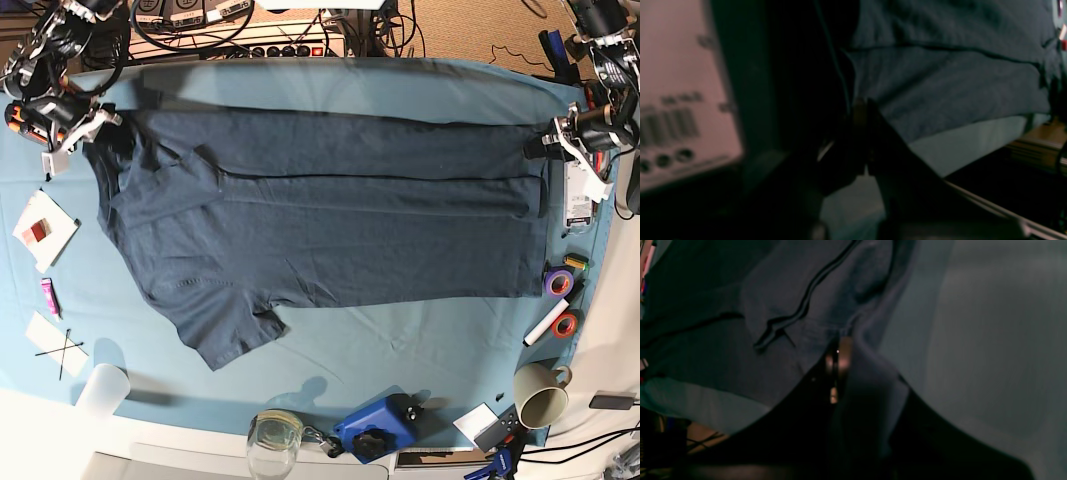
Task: Fold the T-shirt properly
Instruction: 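Pull the folded edge back toward the robot with both grippers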
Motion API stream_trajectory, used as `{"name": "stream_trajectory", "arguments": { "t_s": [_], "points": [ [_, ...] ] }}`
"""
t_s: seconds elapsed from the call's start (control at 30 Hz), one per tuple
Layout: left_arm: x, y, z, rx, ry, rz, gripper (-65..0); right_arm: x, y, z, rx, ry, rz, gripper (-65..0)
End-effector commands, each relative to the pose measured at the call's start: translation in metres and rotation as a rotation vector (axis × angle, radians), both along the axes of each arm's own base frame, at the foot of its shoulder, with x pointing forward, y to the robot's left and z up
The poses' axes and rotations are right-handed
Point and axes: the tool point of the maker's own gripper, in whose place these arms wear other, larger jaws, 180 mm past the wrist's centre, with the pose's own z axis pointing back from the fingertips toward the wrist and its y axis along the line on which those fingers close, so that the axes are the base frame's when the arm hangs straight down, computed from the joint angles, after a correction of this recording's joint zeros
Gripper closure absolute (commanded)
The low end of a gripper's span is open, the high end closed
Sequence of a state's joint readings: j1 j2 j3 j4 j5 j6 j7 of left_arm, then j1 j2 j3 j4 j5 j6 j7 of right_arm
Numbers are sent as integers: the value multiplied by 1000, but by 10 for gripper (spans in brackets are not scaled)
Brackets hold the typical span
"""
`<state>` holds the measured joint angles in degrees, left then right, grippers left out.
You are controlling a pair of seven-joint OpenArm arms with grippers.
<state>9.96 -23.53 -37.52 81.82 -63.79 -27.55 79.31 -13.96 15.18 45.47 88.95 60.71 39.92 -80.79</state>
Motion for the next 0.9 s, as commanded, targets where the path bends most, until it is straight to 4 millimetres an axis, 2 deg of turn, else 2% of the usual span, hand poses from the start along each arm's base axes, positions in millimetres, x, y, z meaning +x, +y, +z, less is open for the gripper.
{"name": "stream_trajectory", "arguments": {
  "t_s": [0.0,0.27,0.57,0.73,0.87],
  "points": [
    [-3,6,5,19,-7,-23,0,5,-4,13,-7,-47,1,0],
    [-38,3,0,54,47,-56,0,-13,-3,5,4,-6,2,0],
    [-29,17,26,128,-42,-38,0,-12,-4,8,11,-19,-5,0],
    [-31,27,30,141,-48,-4,0,-15,-19,14,-5,-37,-56,0],
    [-36,27,28,139,-37,-2,0,-17,-25,16,-12,-44,-76,0]
  ]
}}
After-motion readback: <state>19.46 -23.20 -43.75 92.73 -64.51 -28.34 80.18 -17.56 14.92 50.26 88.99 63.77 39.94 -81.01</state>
